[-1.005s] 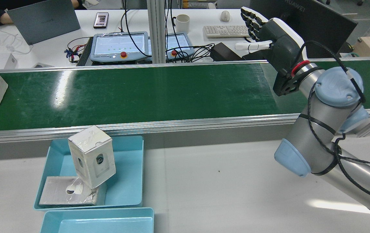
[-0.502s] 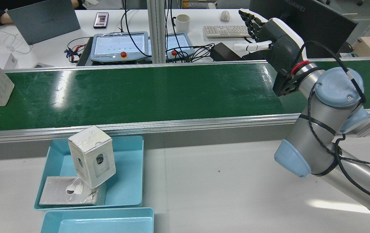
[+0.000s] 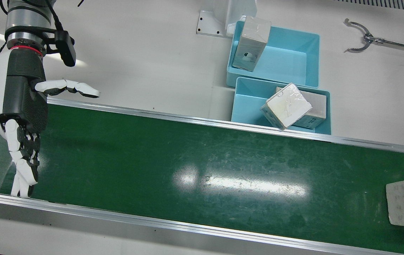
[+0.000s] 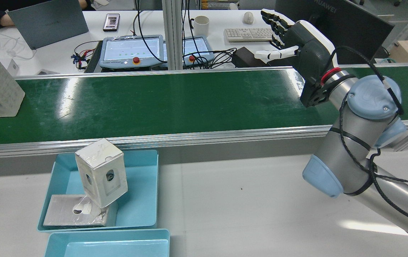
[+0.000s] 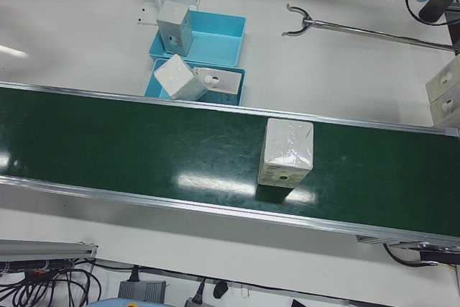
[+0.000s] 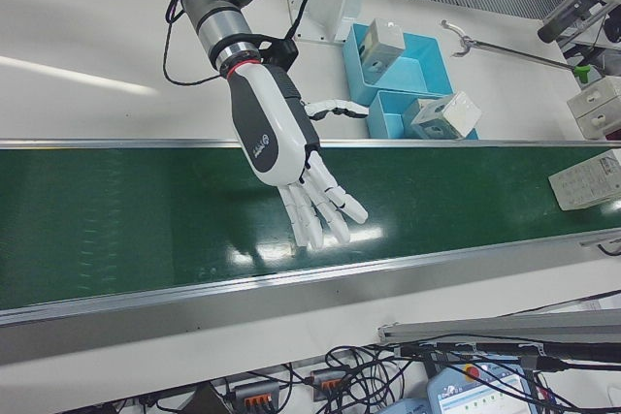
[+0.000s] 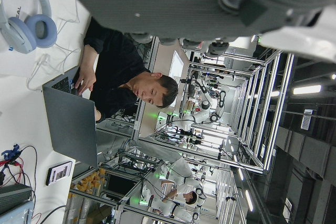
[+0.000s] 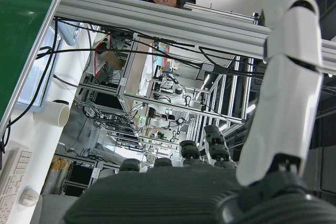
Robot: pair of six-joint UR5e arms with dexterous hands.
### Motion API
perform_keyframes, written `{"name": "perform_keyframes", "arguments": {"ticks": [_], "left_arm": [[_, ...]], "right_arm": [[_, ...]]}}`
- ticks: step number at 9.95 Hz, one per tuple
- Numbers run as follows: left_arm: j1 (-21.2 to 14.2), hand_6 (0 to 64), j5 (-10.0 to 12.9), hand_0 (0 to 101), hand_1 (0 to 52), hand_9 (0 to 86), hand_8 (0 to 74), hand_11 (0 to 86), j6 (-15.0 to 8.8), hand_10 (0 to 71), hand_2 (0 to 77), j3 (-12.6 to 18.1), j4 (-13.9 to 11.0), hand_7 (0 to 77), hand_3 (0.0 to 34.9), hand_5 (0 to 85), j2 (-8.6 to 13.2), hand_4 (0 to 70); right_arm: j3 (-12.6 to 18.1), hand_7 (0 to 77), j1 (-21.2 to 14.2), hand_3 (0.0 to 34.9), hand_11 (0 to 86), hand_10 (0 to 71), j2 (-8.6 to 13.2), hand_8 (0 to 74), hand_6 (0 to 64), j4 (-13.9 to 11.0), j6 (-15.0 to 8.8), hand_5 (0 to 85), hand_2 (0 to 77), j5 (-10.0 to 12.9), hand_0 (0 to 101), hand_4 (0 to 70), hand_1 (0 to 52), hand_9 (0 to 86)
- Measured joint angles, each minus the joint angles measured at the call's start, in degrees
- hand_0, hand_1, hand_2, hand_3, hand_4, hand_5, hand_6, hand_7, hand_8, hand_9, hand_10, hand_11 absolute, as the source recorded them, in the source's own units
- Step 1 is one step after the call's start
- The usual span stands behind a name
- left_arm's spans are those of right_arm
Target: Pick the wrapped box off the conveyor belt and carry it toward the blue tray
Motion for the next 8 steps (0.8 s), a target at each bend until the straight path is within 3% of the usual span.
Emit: {"name": "perform_keyframes", "arguments": {"ticks": [1,3,5,6,8], "left_arm": [[0.00,0.0,0.00,0,0.0,0.0,0.0,0.0,0.00,0.5,1.1,0.00,0.00,0.0,0.0,1.1,0.00,0.0],[0.00,0.0,0.00,0,0.0,0.0,0.0,0.0,0.00,0.5,1.1,0.00,0.00,0.0,0.0,1.1,0.00,0.0],[0.00,0.0,0.00,0,0.0,0.0,0.0,0.0,0.00,0.0,0.5,0.00,0.00,0.0,0.0,1.1,0.00,0.0],[0.00,0.0,0.00,0,0.0,0.0,0.0,0.0,0.00,0.0,0.5,0.00,0.00,0.5,0.0,1.1,0.00,0.0],[0.00,0.0,0.00,0,0.0,0.0,0.0,0.0,0.00,0.0,0.5,0.00,0.00,0.0,0.0,1.1,0.00,0.0]], "right_arm": [[0.01,0.0,-0.02,4.0,1.1,0.0,0.00,0.0,0.0,0.00,0.00,12.0,19.6,0.01,45,5.4,14.7,1.6],[0.00,0.0,-0.10,2.5,1.1,0.0,0.08,0.0,0.0,-0.03,-0.02,12.0,19.6,0.01,46,5.4,14.7,1.6],[-0.19,0.0,-0.16,8.1,1.1,0.0,0.15,0.0,0.0,0.01,-0.02,8.7,19.6,0.01,46,1.6,14.7,1.6],[-0.26,0.0,-0.19,16.0,1.1,0.0,0.18,0.0,0.0,0.09,-0.05,4.9,18.0,0.01,46,0.0,15.3,1.6],[-0.46,0.0,-0.25,16.0,1.1,0.0,0.22,0.0,0.0,0.19,-0.15,4.4,19.1,0.01,46,0.0,14.7,1.6]]}}
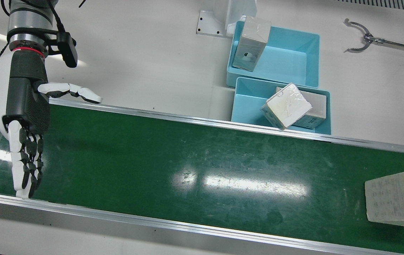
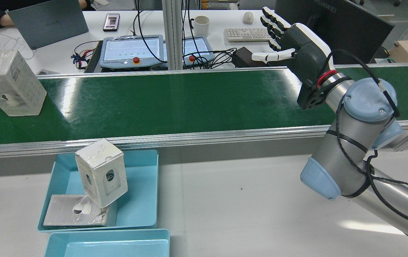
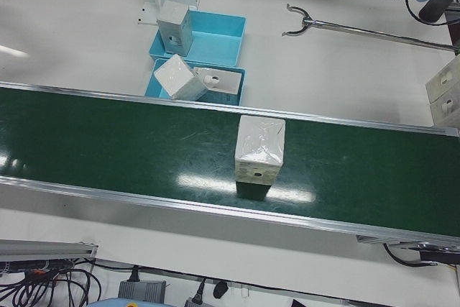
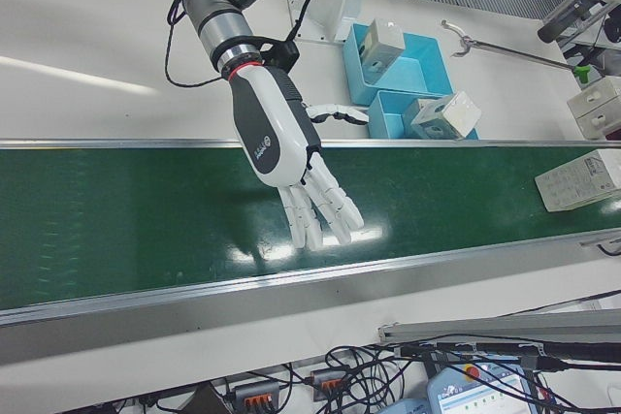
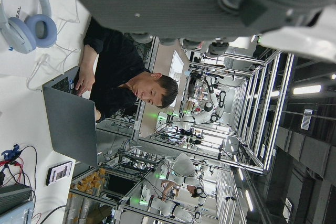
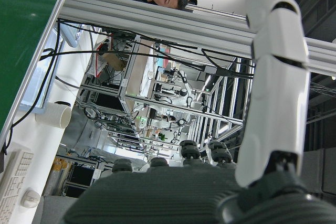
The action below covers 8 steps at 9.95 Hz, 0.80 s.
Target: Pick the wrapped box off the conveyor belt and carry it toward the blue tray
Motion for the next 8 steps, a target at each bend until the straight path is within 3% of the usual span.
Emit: {"name": "perform_keyframes", "arguments": {"ticks": [2,8], "left_arm": [[0.00,0.0,0.00,0,0.0,0.0,0.0,0.0,0.00,0.5,1.1,0.00,0.00,0.5,0.0,1.1,0.00,0.0],[0.00,0.0,0.00,0,0.0,0.0,0.0,0.0,0.00,0.5,0.5,0.00,0.00,0.0,0.0,1.1,0.00,0.0]], "right_arm": [[-0.17,0.5,-0.32,10.1,1.1,0.0,0.01,0.0,0.0,0.03,-0.04,4.9,18.5,0.00,46,1.6,16.9,1.6],[-0.31,2.2,-0.78,11.2,1.1,0.0,0.39,0.0,0.0,0.05,-0.07,6.0,16.9,0.00,46,4.9,14.2,1.6]]}}
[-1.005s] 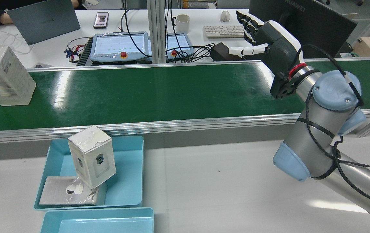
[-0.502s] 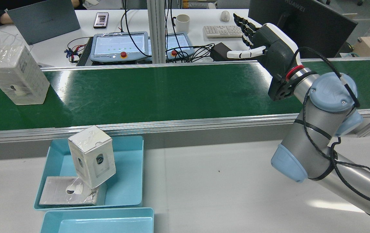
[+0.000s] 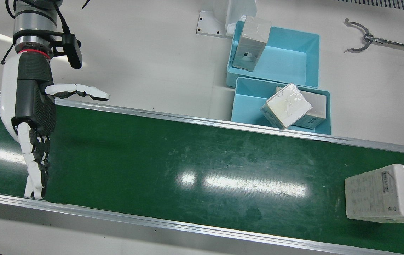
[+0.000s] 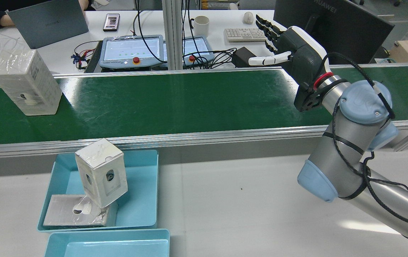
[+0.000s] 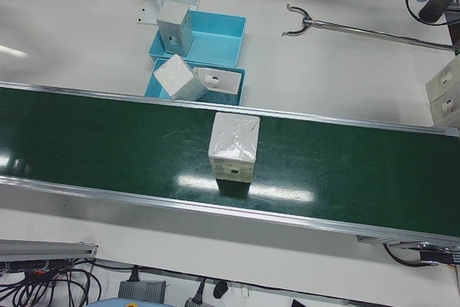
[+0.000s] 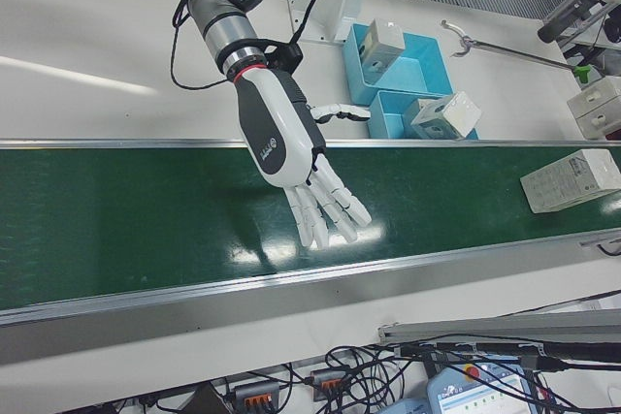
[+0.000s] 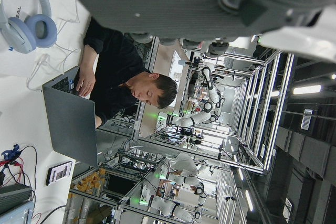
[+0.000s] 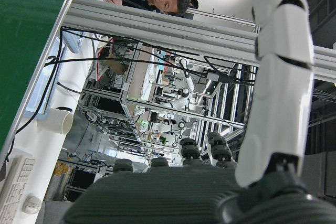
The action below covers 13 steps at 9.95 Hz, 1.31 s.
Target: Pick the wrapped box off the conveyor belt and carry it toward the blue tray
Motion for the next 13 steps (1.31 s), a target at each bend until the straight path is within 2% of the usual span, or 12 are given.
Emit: {"name": "perform_keyframes", "arguments": {"ticks": [3,5,6,9,11,12,13], "left_arm": [[0.00,0.0,0.00,0,0.0,0.0,0.0,0.0,0.00,0.0,0.5,0.00,0.00,0.0,0.0,1.1,0.00,0.0],[0.00,0.0,0.00,0,0.0,0.0,0.0,0.0,0.00,0.0,1.1,0.01,0.00,0.0,0.0,1.1,0.00,0.0],[0.00,0.0,0.00,0,0.0,0.0,0.0,0.0,0.00,0.0,1.1,0.00,0.00,0.0,0.0,1.1,0.00,0.0],[0.00,0.0,0.00,0,0.0,0.0,0.0,0.0,0.00,0.0,1.1,0.00,0.00,0.0,0.0,1.1,0.00,0.0],[0.00,0.0,0.00,0,0.0,0.0,0.0,0.0,0.00,0.5,0.5,0.00,0.00,0.0,0.0,1.1,0.00,0.0],[0.00,0.0,0.00,0,0.0,0.0,0.0,0.0,0.00,0.5,0.5,0.00,0.00,0.0,0.0,1.1,0.00,0.0],[0.00,0.0,0.00,0,0.0,0.0,0.0,0.0,0.00,0.0,0.5,0.00,0.00,0.0,0.0,1.1,0.00,0.0]], "right_arm": [[0.30,2.2,-0.48,11.2,1.1,0.0,0.08,0.0,0.0,-0.07,-0.47,6.5,16.9,0.00,46,4.9,14.2,1.6],[0.97,2.7,-1.20,11.2,1.1,0.0,0.77,0.0,0.0,-0.31,-2.09,7.1,16.9,-0.12,46,4.9,14.2,1.6],[1.21,2.7,-1.29,11.2,1.1,0.0,0.79,0.0,0.0,-0.39,-2.61,7.1,14.7,-0.26,46,4.9,15.8,1.6],[0.62,3.3,-1.15,12.1,1.1,0.0,0.66,0.0,0.0,-0.46,-3.02,4.4,14.7,-0.22,48,4.9,18.5,1.6],[-0.55,1.1,-1.15,16.9,1.1,0.0,0.90,1.1,0.0,-0.32,-2.79,3.8,15.3,-0.07,48,3.3,16.4,1.6],[-1.22,1.1,-1.15,16.9,1.1,0.0,1.26,1.1,0.0,-0.21,-2.70,3.8,15.3,-0.03,48,3.3,16.4,1.6],[-1.58,1.1,-1.14,17.8,1.1,0.0,1.52,1.1,0.0,-0.16,-2.66,4.4,14.7,-0.01,47,2.2,12.5,1.6]]}}
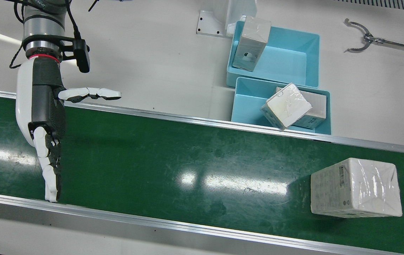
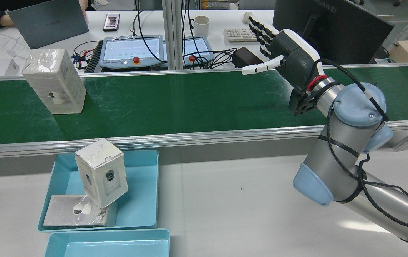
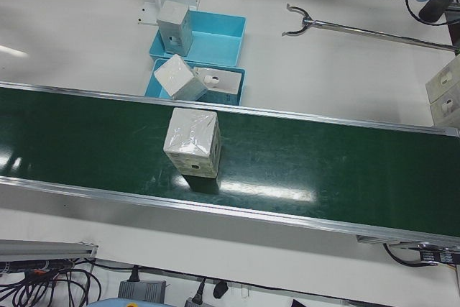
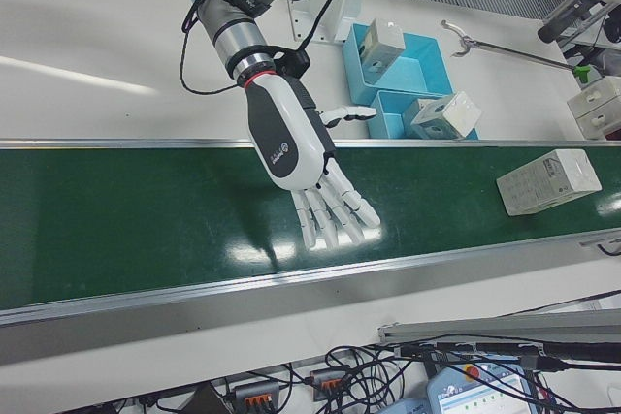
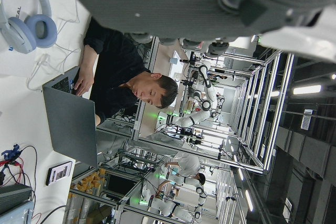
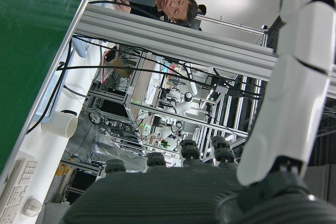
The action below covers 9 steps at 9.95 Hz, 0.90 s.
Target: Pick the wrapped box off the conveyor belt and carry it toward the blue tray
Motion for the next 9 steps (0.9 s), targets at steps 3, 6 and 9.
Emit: {"name": "perform_keyframes", "arguments": {"ticks": [3,6,9], "left_arm": [[0.00,0.0,0.00,0,0.0,0.0,0.0,0.0,0.00,0.0,1.1,0.00,0.00,0.0,0.0,1.1,0.00,0.0],[0.00,0.0,0.00,0,0.0,0.0,0.0,0.0,0.00,0.0,0.5,0.00,0.00,0.5,0.0,1.1,0.00,0.0],[0.00,0.0,0.00,0,0.0,0.0,0.0,0.0,0.00,0.5,1.1,0.00,0.00,0.0,0.0,1.1,0.00,0.0]], "right_arm": [[-0.05,2.2,-0.26,15.4,1.1,0.0,0.11,1.1,0.0,0.22,-0.16,7.6,12.0,-0.17,43,3.8,10.4,1.6],[0.08,0.5,-0.45,15.2,1.1,0.0,-0.27,1.1,0.0,0.46,-0.24,3.8,12.0,-0.66,45,2.2,11.5,1.6],[0.02,0.5,-0.59,16.0,1.1,0.0,-0.37,0.5,0.0,0.49,-0.17,3.8,9.8,-0.69,41,2.2,6.0,1.6]]}}
